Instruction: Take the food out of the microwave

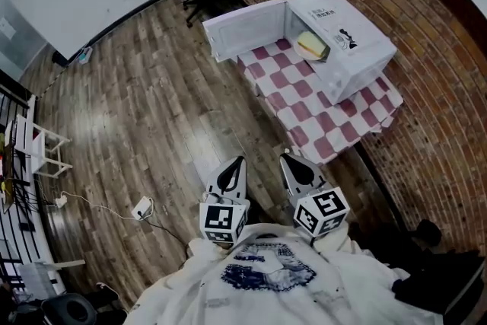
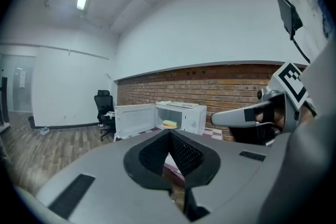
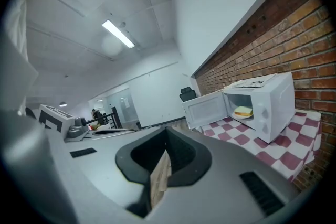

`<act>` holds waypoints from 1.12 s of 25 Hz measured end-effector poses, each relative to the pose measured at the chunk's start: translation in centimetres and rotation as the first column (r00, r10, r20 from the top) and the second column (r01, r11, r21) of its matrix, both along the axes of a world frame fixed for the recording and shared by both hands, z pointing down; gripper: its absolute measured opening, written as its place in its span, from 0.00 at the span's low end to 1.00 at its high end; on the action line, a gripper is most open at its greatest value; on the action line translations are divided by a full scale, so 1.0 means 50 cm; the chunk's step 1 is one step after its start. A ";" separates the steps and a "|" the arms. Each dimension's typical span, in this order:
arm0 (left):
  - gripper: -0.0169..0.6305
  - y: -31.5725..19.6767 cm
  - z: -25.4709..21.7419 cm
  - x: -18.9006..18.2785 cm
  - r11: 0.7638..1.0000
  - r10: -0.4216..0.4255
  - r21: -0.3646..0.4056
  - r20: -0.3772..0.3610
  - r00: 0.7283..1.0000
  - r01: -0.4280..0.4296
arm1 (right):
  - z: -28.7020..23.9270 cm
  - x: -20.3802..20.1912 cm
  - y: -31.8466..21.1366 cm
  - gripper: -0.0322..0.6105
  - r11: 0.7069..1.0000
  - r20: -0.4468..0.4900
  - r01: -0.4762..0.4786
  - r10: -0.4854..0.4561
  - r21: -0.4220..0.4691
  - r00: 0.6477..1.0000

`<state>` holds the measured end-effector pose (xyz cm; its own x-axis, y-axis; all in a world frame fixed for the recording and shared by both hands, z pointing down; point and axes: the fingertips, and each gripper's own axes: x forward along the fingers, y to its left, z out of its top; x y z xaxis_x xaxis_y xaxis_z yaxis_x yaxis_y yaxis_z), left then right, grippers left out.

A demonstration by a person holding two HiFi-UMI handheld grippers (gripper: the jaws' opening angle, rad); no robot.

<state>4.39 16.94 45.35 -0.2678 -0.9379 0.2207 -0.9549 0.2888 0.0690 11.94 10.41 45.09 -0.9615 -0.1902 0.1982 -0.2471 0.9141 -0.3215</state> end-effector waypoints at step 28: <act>0.04 -0.195 0.007 -0.473 0.980 0.201 -0.005 -0.011 0.980 -0.201 | 0.018 -0.456 -0.157 0.07 0.984 -0.028 -0.176 0.176 -0.018 0.984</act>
